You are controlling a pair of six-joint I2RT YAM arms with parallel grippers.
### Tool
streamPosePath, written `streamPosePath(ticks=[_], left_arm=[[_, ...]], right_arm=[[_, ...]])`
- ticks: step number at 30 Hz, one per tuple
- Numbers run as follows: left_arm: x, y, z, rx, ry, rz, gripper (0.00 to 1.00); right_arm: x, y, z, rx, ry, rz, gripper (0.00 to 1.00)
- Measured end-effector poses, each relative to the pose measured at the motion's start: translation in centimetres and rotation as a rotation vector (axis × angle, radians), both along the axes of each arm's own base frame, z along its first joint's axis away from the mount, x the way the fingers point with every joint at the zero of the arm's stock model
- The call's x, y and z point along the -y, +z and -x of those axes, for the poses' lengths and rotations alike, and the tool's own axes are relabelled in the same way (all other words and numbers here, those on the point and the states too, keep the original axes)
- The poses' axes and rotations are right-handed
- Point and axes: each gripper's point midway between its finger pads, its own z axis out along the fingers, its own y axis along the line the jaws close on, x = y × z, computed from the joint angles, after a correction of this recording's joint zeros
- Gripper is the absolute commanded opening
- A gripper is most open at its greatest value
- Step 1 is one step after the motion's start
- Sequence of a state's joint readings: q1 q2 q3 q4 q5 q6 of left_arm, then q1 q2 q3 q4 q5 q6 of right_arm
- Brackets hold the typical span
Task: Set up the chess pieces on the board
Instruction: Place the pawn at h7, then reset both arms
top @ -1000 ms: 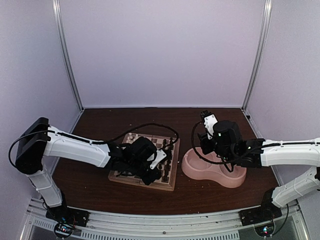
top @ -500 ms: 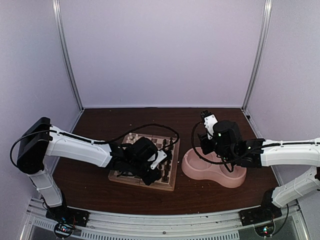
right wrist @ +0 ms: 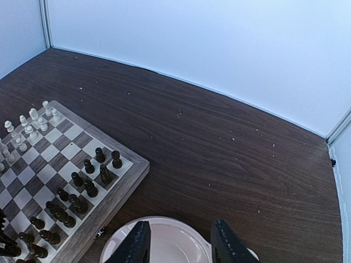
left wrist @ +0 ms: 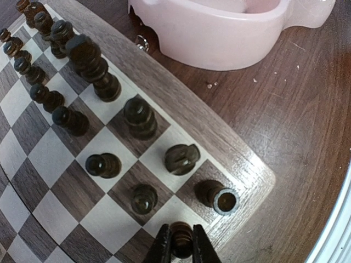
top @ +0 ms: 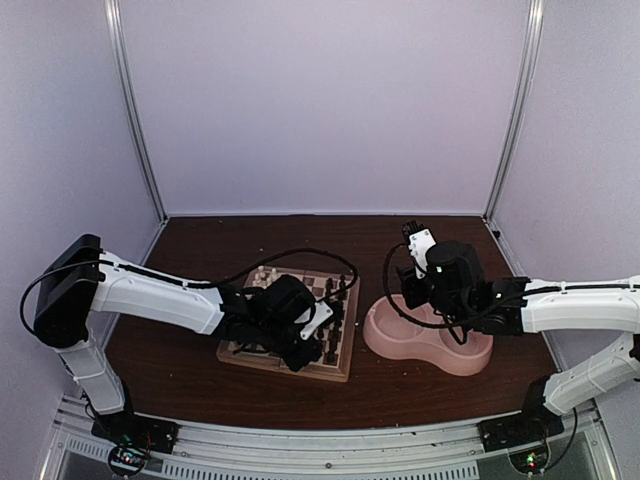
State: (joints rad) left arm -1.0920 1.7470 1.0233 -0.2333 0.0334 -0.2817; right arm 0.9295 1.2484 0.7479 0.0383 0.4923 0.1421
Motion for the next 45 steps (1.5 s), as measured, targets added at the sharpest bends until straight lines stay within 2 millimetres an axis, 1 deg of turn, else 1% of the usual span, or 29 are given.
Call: streamPosePath(ticks=[3, 8, 18, 20, 22, 25, 26, 29, 30, 31, 32, 33, 34, 35, 38, 39, 40, 41, 42, 44, 45], left_arm=[[0.1, 0.0, 0.1, -0.004, -0.002, 0.003, 0.14], [0.1, 0.0, 0.2, -0.014, -0.006, 0.007, 0.2], [0.0, 0.4, 0.3, -0.013, 0.006, 0.017, 0.26], [-0.5, 1.0, 0.2, 0.002, 0.014, 0.026, 0.27], [-0.9, 2.1, 0.0, 0.029, 0.028, 0.038, 0.3], [-1.8, 4.5, -0.5, 0.093, 0.059, 0.072, 0.37], [-2.3, 5.6, -0.7, 0.121, 0.073, 0.089, 0.38], [-4.2, 9.0, -1.2, 0.206, 0.122, 0.144, 0.42], [-4.9, 10.2, -1.5, 0.235, 0.147, 0.164, 0.45], [-5.5, 11.1, -2.0, 0.26, 0.17, 0.18, 0.5], [-6.4, 12.1, -2.7, 0.289, 0.206, 0.194, 0.58], [-7.2, 12.8, -3.3, 0.313, 0.237, 0.199, 0.75], [-8.1, 13.2, -4.0, 0.336, 0.276, 0.201, 0.89], [-9.5, 13.4, -4.9, 0.359, 0.332, 0.197, 0.97], [-13.4, 13.5, -6.6, 0.42, 0.474, 0.174, 0.98], [-15.2, 13.5, -7.0, 0.446, 0.526, 0.169, 0.98], [-16.6, 13.5, -7.2, 0.467, 0.565, 0.165, 0.98], [-17.8, 13.8, -7.3, 0.491, 0.6, 0.165, 0.98], [-18.9, 14.0, -7.5, 0.512, 0.632, 0.165, 0.98], [-21.5, 15.2, -7.9, 0.576, 0.709, 0.168, 0.98], [-22.3, 15.8, -8.1, 0.602, 0.734, 0.168, 0.98]], right_arm=[[0.0, 0.0, 0.0, 0.0, -0.001, 0.001, 0.4], [0.1, -0.1, 0.0, -0.001, -0.002, 0.003, 0.4], [0.2, 0.2, 0.1, 0.002, -0.003, 0.0, 0.4], [0.3, 0.5, 0.2, 0.008, -0.003, -0.009, 0.41], [0.6, 0.9, 0.4, 0.017, -0.003, -0.021, 0.42], [1.1, 1.6, 0.7, 0.034, -0.008, -0.038, 0.45], [1.3, 1.8, 0.8, 0.039, -0.012, -0.042, 0.46], [1.9, 2.0, 0.9, 0.051, -0.023, -0.045, 0.49], [2.1, 2.0, 1.0, 0.055, -0.027, -0.045, 0.53], [2.3, 2.1, 1.1, 0.06, -0.031, -0.045, 0.6], [2.6, 2.2, 1.2, 0.068, -0.036, -0.044, 0.66], [2.8, 2.4, 1.2, 0.073, -0.041, -0.047, 0.68], [3.1, 2.6, 1.3, 0.086, -0.046, -0.044, 0.7], [3.4, 2.8, 1.3, 0.096, -0.054, -0.045, 0.74], [5.0, 3.5, 1.5, 0.145, -0.102, -0.038, 0.76], [5.5, 3.6, 1.6, 0.166, -0.114, -0.021, 0.76], [5.9, 3.6, 1.6, 0.188, -0.123, 0.005, 0.8], [6.4, 3.6, 1.7, 0.209, -0.135, 0.027, 0.87], [7.1, 3.2, 1.6, 0.228, -0.153, 0.053, 0.88], [8.1, 2.3, 1.3, 0.227, -0.171, 0.085, 0.89], [8.8, 1.9, 1.0, 0.214, -0.18, 0.1, 0.89]])
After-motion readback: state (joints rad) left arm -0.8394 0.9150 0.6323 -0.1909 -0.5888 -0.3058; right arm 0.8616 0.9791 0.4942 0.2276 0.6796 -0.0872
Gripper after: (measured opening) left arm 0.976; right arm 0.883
